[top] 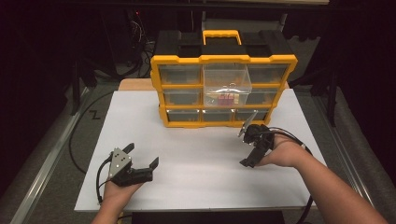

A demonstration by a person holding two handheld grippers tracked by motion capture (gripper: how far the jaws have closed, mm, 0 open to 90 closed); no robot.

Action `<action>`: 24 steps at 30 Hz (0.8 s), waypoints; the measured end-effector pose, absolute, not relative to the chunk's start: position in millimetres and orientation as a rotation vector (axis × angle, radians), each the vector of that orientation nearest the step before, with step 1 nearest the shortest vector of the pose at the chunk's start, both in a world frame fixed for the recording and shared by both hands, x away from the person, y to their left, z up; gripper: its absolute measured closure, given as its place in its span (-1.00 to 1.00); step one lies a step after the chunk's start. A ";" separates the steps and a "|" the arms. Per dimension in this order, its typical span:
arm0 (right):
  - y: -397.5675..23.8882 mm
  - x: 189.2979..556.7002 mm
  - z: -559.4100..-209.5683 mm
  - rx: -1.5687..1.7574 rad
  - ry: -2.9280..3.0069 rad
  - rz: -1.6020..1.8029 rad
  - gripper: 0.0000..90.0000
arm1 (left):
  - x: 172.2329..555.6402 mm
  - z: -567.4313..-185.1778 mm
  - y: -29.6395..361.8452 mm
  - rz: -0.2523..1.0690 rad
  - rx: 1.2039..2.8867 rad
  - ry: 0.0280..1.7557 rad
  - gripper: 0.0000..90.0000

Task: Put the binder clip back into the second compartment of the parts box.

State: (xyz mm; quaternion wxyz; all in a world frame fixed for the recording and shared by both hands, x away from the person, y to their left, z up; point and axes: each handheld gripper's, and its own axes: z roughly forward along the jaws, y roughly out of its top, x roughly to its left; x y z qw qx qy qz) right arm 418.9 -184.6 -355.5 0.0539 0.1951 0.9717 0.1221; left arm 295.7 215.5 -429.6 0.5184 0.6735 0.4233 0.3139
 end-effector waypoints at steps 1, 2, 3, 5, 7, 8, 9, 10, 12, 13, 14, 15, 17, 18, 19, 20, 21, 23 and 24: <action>-186.3 419.2 -360.8 0.604 2.946 0.388 -0.98 | 296.0 -429.9 215.5 0.754 1.617 1.016 -0.99; -188.1 419.2 -365.5 0.619 2.942 0.414 -0.98 | 296.3 -430.2 215.5 0.756 1.618 1.016 -0.99; -189.9 418.9 -369.5 0.628 2.929 0.439 -0.98 | 296.4 -430.4 215.5 0.755 1.619 1.017 -0.99; -193.5 417.1 -375.8 0.654 2.887 0.521 -0.98 | 296.2 -430.3 215.4 0.757 1.623 1.017 -0.99; -197.7 416.5 -378.9 0.670 2.845 0.615 -0.98 | 296.2 -430.3 215.0 0.758 1.625 1.021 -0.99; -200.2 415.6 -380.3 0.689 2.817 0.671 -0.98 | 296.4 -430.4 214.8 0.759 1.625 1.023 -0.99; -202.9 414.4 -381.3 0.701 2.786 0.726 -0.98 | 296.5 -430.4 214.5 0.757 1.626 1.026 -0.99; -205.9 412.7 -382.4 0.717 2.750 0.785 -0.98 | 296.6 -430.5 214.2 0.759 1.626 1.028 -0.99; -212.4 408.1 -386.4 0.730 2.677 0.896 -0.98 | 296.5 -430.5 213.6 0.761 1.629 1.030 -0.99; -214.5 406.4 -388.0 0.733 2.653 0.931 -0.98 | 296.4 -430.4 213.3 0.764 1.630 1.030 -0.99; -217.7 404.1 -390.4 0.750 2.622 0.984 -0.98 | 296.4 -430.5 213.1 0.766 1.629 1.033 -0.99; -221.0 402.0 -393.1 0.778 2.588 1.047 -0.98 | 296.6 -430.6 212.9 0.767 1.630 1.035 -0.99; -227.0 397.6 -398.8 0.814 2.515 1.144 -0.98 | 296.9 -430.7 212.4 0.769 1.632 1.037 -0.99; -229.7 394.9 -401.5 0.821 2.477 1.185 -0.98 | 297.0 -430.8 212.1 0.769 1.632 1.038 -0.99; -232.0 392.4 -404.1 0.830 2.445 1.223 -0.98 | 297.0 -430.8 211.6 0.770 1.631 1.038 -0.99; -233.9 389.7 -406.3 0.837 2.412 1.258 -0.98 | 297.1 -430.8 211.1 0.767 1.631 1.037 -0.99; -235.8 386.9 -408.0 0.834 2.375 1.292 -0.98 | 297.1 -430.8 210.7 0.764 1.634 1.038 -0.99; -239.3 381.3 -410.4 0.835 2.305 1.339 -0.98 | 297.6 -431.0 209.2 0.762 1.638 1.037 -0.99; -240.9 379.0 -410.5 0.832 2.277 1.355 -0.98 | 298.0 -431.2 208.6 0.762 1.641 1.036 -0.99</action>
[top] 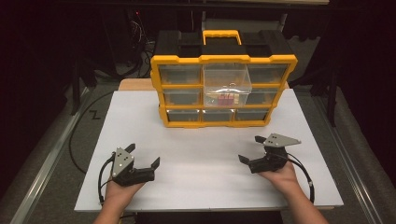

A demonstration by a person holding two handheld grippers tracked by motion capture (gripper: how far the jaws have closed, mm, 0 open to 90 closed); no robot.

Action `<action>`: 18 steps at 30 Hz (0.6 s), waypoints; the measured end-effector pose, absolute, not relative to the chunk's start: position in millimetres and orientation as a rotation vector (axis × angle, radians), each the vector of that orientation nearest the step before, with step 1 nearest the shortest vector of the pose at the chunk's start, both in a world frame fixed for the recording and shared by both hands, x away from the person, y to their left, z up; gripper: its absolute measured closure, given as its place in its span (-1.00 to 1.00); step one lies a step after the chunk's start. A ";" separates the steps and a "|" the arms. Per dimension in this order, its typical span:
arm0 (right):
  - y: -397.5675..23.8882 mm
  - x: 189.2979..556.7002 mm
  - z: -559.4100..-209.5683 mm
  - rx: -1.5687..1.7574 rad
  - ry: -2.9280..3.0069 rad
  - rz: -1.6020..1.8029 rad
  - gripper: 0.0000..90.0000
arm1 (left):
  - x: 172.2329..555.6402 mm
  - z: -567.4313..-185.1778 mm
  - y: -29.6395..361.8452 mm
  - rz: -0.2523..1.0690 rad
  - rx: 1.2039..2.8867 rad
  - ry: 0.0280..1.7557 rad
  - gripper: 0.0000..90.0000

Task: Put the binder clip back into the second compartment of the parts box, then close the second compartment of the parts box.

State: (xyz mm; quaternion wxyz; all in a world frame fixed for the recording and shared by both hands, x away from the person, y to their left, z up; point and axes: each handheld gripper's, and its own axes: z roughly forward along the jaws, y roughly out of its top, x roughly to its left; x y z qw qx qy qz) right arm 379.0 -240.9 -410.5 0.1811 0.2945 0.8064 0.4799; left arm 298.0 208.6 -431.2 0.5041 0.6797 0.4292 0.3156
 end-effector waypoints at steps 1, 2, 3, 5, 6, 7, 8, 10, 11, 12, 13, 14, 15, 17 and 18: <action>-242.5 377.1 -409.9 0.832 2.262 1.374 -0.98 | 298.3 -431.5 208.1 0.761 1.644 1.037 -0.99; -243.8 375.6 -409.5 0.837 2.251 1.390 -0.98 | 298.4 -431.8 207.3 0.760 1.646 1.039 -0.99; -245.1 374.1 -409.5 0.840 2.242 1.397 -0.98 | 298.5 -432.1 206.9 0.758 1.649 1.039 -0.99; -247.3 371.9 -409.5 0.843 2.235 1.409 -0.98 | 298.6 -432.4 206.3 0.759 1.651 1.038 -0.99; -248.0 371.2 -409.6 0.844 2.230 1.419 -0.98 | 298.7 -432.5 206.1 0.758 1.655 1.039 -0.99; -248.2 370.6 -409.7 0.846 2.224 1.421 -0.98 | 298.8 -432.4 205.7 0.758 1.656 1.040 -0.99; -248.2 370.3 -409.8 0.846 2.222 1.421 -0.98 | 298.8 -432.2 205.2 0.761 1.652 1.039 -0.99; -247.7 369.7 -410.6 0.853 2.216 1.427 -0.98 | 298.4 -431.7 205.0 0.759 1.649 1.038 -0.99; -247.5 369.6 -410.9 0.857 2.214 1.428 -0.98 | 298.2 -431.6 205.2 0.756 1.643 1.040 -0.99; -247.2 369.7 -411.5 0.863 2.211 1.427 -0.97 | 298.1 -431.7 205.5 0.754 1.641 1.040 -0.99; -247.0 370.0 -412.0 0.868 2.210 1.424 -0.95 | 298.1 -432.1 206.0 0.752 1.641 1.041 -0.99; -246.6 370.4 -412.8 0.873 2.212 1.420 -0.92 | 298.3 -432.6 206.8 0.752 1.643 1.040 -0.99; -246.2 371.1 -413.8 0.875 2.213 1.414 -0.88 | 298.5 -433.2 207.5 0.751 1.646 1.041 -0.99; -245.3 372.3 -415.3 0.879 2.218 1.413 -0.75 | 298.3 -433.5 208.3 0.753 1.648 1.040 -0.99; -244.4 372.2 -415.7 0.880 2.214 1.410 -0.65 | 298.1 -433.2 208.4 0.753 1.644 1.040 -0.99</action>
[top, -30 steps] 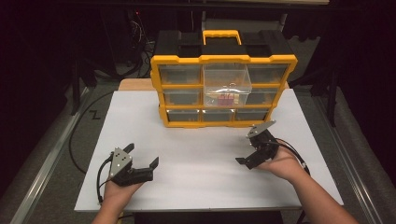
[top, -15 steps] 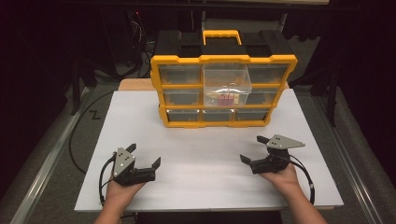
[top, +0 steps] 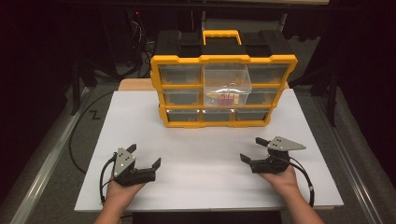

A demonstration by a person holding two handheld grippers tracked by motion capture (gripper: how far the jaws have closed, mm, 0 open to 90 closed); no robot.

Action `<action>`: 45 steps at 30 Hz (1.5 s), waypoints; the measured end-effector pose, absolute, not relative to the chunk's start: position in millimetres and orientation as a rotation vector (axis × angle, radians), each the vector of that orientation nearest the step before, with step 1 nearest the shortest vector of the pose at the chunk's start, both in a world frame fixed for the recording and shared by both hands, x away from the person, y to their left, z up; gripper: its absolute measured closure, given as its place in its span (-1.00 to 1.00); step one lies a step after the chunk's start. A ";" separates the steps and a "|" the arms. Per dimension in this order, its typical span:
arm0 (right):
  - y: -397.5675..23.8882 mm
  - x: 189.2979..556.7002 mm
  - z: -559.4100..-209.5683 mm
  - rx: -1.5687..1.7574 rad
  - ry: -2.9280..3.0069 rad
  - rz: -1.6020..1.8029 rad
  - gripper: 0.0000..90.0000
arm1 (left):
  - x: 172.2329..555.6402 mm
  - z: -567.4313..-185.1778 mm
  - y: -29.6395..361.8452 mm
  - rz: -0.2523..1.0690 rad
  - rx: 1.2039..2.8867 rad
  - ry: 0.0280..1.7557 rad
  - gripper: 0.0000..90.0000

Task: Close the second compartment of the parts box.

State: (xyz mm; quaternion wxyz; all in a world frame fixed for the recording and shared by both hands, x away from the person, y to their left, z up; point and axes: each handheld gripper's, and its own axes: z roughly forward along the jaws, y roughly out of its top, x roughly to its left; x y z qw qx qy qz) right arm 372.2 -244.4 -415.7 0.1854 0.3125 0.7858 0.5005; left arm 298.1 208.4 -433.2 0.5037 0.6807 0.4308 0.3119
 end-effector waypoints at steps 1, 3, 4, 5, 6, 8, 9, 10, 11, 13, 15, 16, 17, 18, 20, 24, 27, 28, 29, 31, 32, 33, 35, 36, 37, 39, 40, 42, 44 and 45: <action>-243.6 371.5 -416.0 0.878 2.210 1.405 -0.58 | 297.8 -433.0 208.4 0.753 1.643 1.039 -0.99; -242.4 370.7 -416.2 0.877 2.207 1.407 -0.44 | 296.2 -431.6 208.4 0.751 1.644 1.030 -0.99; -241.9 369.8 -416.3 0.875 2.206 1.407 -0.30 | 295.9 -431.3 208.0 0.754 1.640 1.027 -0.99; -241.5 369.2 -416.4 0.875 2.205 1.405 -0.23 | 295.4 -430.8 207.7 0.757 1.645 1.022 -0.99; -240.8 368.8 -416.8 0.871 2.202 1.403 -0.13 | 295.0 -430.1 207.4 0.761 1.649 1.016 -0.99; -239.5 368.5 -417.6 0.869 2.206 1.404 0.08 | 294.5 -428.5 206.9 0.771 1.651 1.002 -0.99; -238.6 368.4 -418.1 0.866 2.206 1.402 0.20 | 294.4 -427.7 206.7 0.775 1.652 0.997 -0.99; -237.9 368.1 -418.2 0.867 2.208 1.404 0.33 | 294.4 -427.2 206.6 0.777 1.651 0.994 -0.99; -237.0 367.6 -418.1 0.866 2.209 1.408 0.44 | 294.5 -426.9 206.7 0.776 1.648 0.994 -0.99; -235.2 365.7 -417.0 0.857 2.203 1.401 0.62 | 294.5 -427.1 207.1 0.768 1.645 1.000 -0.99; -234.0 363.6 -415.0 0.846 2.176 1.396 0.79 | 294.6 -427.3 206.9 0.762 1.646 1.002 -0.99; -233.6 363.1 -413.9 0.843 2.168 1.387 0.89 | 294.5 -427.0 206.6 0.759 1.640 0.999 -0.99; -233.4 362.8 -413.0 0.847 2.162 1.386 0.95 | 294.4 -426.8 206.5 0.759 1.638 0.997 -0.99; -233.3 362.8 -411.9 0.846 2.153 1.395 1.00 | 294.4 -427.0 206.5 0.758 1.638 0.996 -0.99; -232.8 362.4 -407.9 0.840 2.135 1.407 1.00 | 294.8 -427.4 206.5 0.756 1.644 0.995 -0.99; -228.1 363.4 -397.6 0.822 2.124 1.441 1.00 | 296.3 -428.4 206.2 0.753 1.646 0.998 -0.99; -222.9 363.3 -391.3 0.775 2.124 1.443 1.00 | 296.5 -428.8 205.2 0.749 1.651 0.991 -0.99; -221.1 363.5 -389.4 0.765 2.126 1.442 1.00 | 296.2 -428.8 205.0 0.747 1.652 0.988 -0.99; -219.0 364.0 -387.6 0.755 2.124 1.449 1.00 | 295.5 -429.0 204.6 0.746 1.648 0.987 -0.99; -215.2 365.6 -383.0 0.747 2.113 1.467 1.00 | 294.1 -429.2 204.3 0.745 1.651 0.983 -0.99; -213.0 366.4 -380.6 0.743 2.103 1.475 1.00 | 293.4 -428.8 203.9 0.746 1.648 0.986 -0.99; -210.5 367.7 -378.4 0.734 2.096 1.486 1.00 | 292.6 -428.3 203.4 0.749 1.641 0.987 -0.99; -205.3 370.0 -372.6 0.726 2.080 1.508 1.00 | 290.8 -427.1 202.6 0.758 1.638 0.983 -0.99; -201.8 370.9 -367.9 0.715 2.068 1.517 1.00 | 290.5 -426.9 202.3 0.757 1.636 0.980 -0.99; -199.8 371.4 -364.6 0.707 2.060 1.526 1.00 | 290.5 -426.8 202.0 0.756 1.636 0.977 -0.99; -194.3 372.3 -354.7 0.694 2.044 1.550 1.00 | 291.6 -427.8 201.6 0.752 1.635 0.982 -0.99; -191.6 373.1 -349.4 0.683 2.035 1.560 1.00 | 292.3 -428.3 201.9 0.749 1.635 0.985 -0.99; -186.2 374.8 -337.2 0.671 2.018 1.577 1.00 | 293.3 -429.2 202.3 0.747 1.637 0.992 -0.99; -182.7 375.9 -327.8 0.654 2.003 1.584 1.00 | 293.7 -429.9 202.2 0.751 1.642 0.992 -0.99; -181.2 376.2 -322.6 0.648 1.998 1.588 1.00 | 293.4 -429.9 201.9 0.751 1.641 0.992 -0.99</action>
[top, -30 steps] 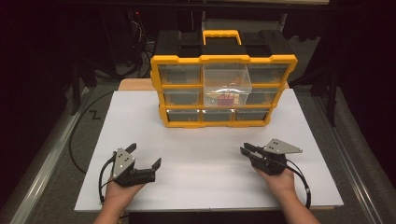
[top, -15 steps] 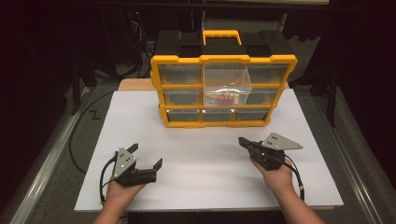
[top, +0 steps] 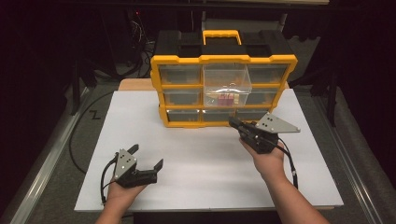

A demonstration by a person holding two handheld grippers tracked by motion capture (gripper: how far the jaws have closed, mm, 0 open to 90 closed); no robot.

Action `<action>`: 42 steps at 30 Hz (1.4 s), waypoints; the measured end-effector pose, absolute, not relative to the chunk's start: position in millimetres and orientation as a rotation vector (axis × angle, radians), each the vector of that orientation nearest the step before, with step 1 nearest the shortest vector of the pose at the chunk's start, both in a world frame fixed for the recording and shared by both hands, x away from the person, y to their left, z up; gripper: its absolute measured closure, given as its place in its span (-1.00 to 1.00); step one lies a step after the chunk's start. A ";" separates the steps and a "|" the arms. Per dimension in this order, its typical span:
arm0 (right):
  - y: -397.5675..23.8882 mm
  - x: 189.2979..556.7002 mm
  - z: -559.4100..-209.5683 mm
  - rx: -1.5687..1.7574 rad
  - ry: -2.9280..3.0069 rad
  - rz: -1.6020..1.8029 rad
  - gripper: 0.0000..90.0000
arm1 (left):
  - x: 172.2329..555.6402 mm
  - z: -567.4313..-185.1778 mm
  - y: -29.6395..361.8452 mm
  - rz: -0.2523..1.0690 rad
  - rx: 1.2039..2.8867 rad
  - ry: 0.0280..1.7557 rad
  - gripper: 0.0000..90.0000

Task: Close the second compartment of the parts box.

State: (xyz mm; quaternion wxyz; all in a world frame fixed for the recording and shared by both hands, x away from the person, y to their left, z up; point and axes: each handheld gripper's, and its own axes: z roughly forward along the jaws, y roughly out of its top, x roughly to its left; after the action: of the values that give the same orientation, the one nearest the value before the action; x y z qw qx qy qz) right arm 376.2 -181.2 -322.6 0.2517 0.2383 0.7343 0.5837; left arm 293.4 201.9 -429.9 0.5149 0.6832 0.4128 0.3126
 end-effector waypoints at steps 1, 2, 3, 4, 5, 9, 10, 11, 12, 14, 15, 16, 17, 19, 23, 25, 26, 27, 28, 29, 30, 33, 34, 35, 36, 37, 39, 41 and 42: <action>-179.2 376.9 -316.3 0.645 1.982 1.591 1.00 | 293.0 -429.8 201.9 0.752 1.642 0.990 -0.99; -178.2 377.3 -312.7 0.640 1.978 1.589 1.00 | 292.3 -429.5 201.8 0.753 1.642 0.988 -0.99; -176.8 378.0 -307.0 0.636 1.972 1.586 1.00 | 292.0 -429.4 201.9 0.754 1.645 0.985 -0.99; -175.9 378.6 -304.0 0.634 1.968 1.584 1.00 | 291.6 -429.2 202.0 0.753 1.646 0.984 -0.99; -174.6 379.3 -300.2 0.634 1.963 1.580 1.00 | 291.4 -429.1 202.2 0.752 1.644 0.982 -0.99; -169.6 384.9 -289.8 0.649 1.949 1.549 1.00 | 291.9 -429.0 202.8 0.747 1.637 0.982 -0.99; -168.8 386.2 -288.9 0.656 1.945 1.545 1.00 | 292.1 -429.2 202.8 0.747 1.641 0.982 -0.99; -168.4 388.0 -287.7 0.650 1.947 1.550 1.00 | 292.2 -429.3 202.7 0.747 1.644 0.980 -0.99; -166.9 389.1 -286.6 0.655 1.942 1.549 1.00 | 291.9 -429.3 202.6 0.747 1.644 0.977 -0.99; -163.4 391.2 -284.5 0.655 1.936 1.535 1.00 | 290.9 -428.7 202.4 0.747 1.636 0.974 -0.99; -161.6 393.3 -283.2 0.658 1.932 1.530 1.00 | 290.7 -428.5 202.6 0.747 1.633 0.973 -0.99; -160.3 395.4 -281.9 0.662 1.932 1.524 1.00 | 290.4 -428.4 202.8 0.747 1.634 0.973 -0.99; -159.4 397.1 -281.0 0.664 1.930 1.521 1.00 | 290.4 -428.3 203.1 0.748 1.634 0.972 -0.99; -157.2 402.5 -278.9 0.673 1.919 1.508 1.00 | 290.8 -428.3 203.7 0.744 1.630 0.975 -0.99; -155.2 415.8 -275.1 0.703 1.909 1.481 1.00 | 291.8 -428.6 204.1 0.741 1.632 0.976 -0.99; -154.3 423.4 -273.2 0.717 1.903 1.467 1.00 | 291.8 -428.6 203.8 0.742 1.633 0.973 -0.99; -153.7 427.0 -272.1 0.723 1.902 1.461 1.00 | 291.5 -428.5 203.5 0.740 1.632 0.971 -0.99; -152.6 431.4 -271.0 0.727 1.898 1.453 1.00 | 291.4 -428.4 203.5 0.738 1.631 0.970 -0.99; -151.6 433.6 -270.5 0.734 1.896 1.447 1.00 | 291.4 -428.3 203.6 0.737 1.629 0.971 -0.99; -150.6 436.8 -269.9 0.736 1.892 1.443 1.00 | 291.3 -428.3 203.7 0.737 1.628 0.971 -0.99; -149.4 439.9 -269.5 0.743 1.889 1.439 1.00 | 291.4 -428.4 204.0 0.738 1.631 0.972 -0.99; -145.9 448.3 -267.5 0.752 1.884 1.417 1.00 | 291.3 -428.4 204.2 0.738 1.632 0.971 -0.99; -145.2 450.1 -267.3 0.754 1.882 1.414 1.00 | 291.2 -428.3 204.2 0.738 1.630 0.971 -0.99; -144.3 452.9 -267.1 0.758 1.878 1.411 1.00 | 291.1 -428.3 204.2 0.737 1.630 0.971 -0.99; -143.8 454.6 -267.1 0.760 1.878 1.407 1.00 | 291.0 -428.2 204.2 0.737 1.632 0.970 -0.99; -143.1 456.8 -267.2 0.764 1.880 1.398 1.00 | 290.9 -428.2 204.2 0.737 1.631 0.970 -0.99; -142.6 461.3 -267.4 0.775 1.878 1.382 1.00 | 290.9 -428.2 204.2 0.736 1.630 0.968 -0.99; -143.5 464.8 -266.4 0.779 1.884 1.371 1.00 | 291.0 -428.1 204.3 0.735 1.633 0.965 -0.99; -143.6 465.0 -265.7 0.775 1.882 1.365 1.00 | 291.2 -428.2 204.4 0.734 1.634 0.963 -0.99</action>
State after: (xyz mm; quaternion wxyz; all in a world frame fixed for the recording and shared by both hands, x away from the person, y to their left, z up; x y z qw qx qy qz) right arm 465.0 -143.6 -265.7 0.3386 0.2974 0.7226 0.5242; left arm 291.2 204.4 -428.2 0.5261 0.6833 0.4028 0.3068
